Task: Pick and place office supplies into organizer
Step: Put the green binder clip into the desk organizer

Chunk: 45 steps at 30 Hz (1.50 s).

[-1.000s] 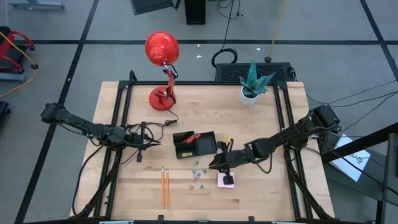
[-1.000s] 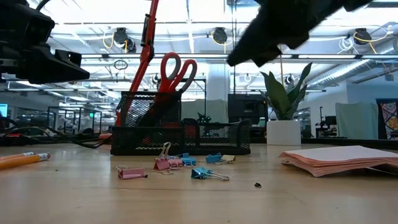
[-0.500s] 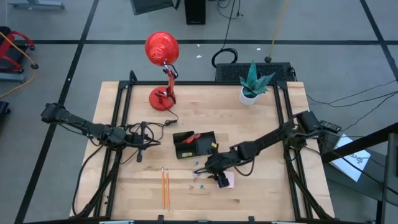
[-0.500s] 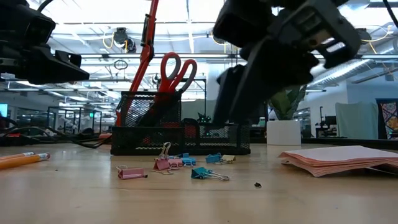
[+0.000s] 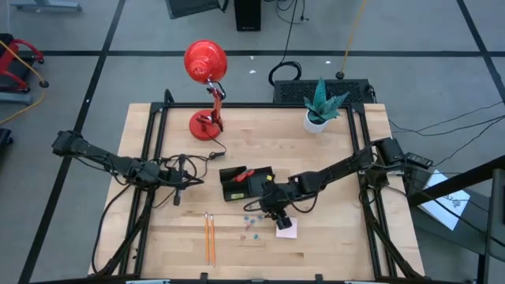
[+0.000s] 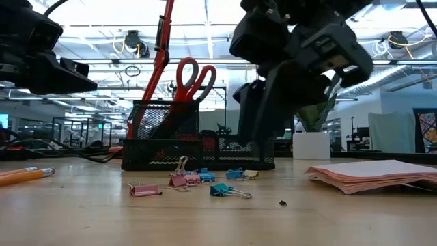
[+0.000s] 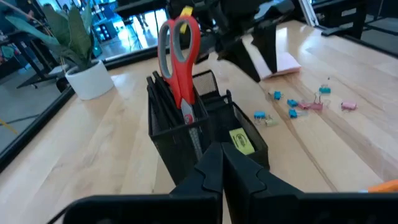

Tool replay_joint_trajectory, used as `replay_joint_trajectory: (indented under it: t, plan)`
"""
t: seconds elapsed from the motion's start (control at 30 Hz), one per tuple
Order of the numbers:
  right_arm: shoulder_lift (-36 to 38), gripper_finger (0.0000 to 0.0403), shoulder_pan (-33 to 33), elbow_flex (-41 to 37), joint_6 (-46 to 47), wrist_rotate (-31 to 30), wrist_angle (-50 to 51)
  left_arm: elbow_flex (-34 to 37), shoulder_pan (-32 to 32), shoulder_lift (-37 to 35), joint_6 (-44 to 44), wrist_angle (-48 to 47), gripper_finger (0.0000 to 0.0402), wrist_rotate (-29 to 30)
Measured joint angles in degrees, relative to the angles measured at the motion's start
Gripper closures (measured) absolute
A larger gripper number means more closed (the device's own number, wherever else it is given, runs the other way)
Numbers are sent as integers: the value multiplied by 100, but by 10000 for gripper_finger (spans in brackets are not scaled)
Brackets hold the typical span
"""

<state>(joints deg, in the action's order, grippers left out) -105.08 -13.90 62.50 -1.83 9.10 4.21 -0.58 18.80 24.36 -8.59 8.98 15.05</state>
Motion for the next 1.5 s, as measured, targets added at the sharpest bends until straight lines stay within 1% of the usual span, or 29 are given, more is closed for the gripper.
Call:
replay_joint_trajectory:
  t: [0.2,0.3,0.4,0.53,0.9,1.03,1.33,1.4,1.5]
  plan:
    - [2,251,-86,0,-84,-11,39,0,1,0,84,-35,374,0]
    - [-114,251,-82,0,-174,-25,-47,0,1,2,120,-35,366,0]
    - [-384,250,-82,-9,-290,-153,-266,-1,1,0,121,-26,366,0]
    - [-600,250,-82,2,-423,-156,-294,-2,-1,0,121,-24,370,0]
    - [-656,251,-80,9,-481,-133,-298,-2,1,0,119,-23,371,0]
    - [-663,269,-80,9,-471,-130,-293,-2,0,0,119,-22,371,0]
    - [-675,344,-80,7,-342,-13,-289,-2,1,0,142,-23,371,0]
    - [-678,354,-80,2,-335,-11,-289,-2,1,1,166,-24,371,0]
    - [-680,359,-80,2,-313,-7,-290,-4,-1,0,165,-23,371,0]
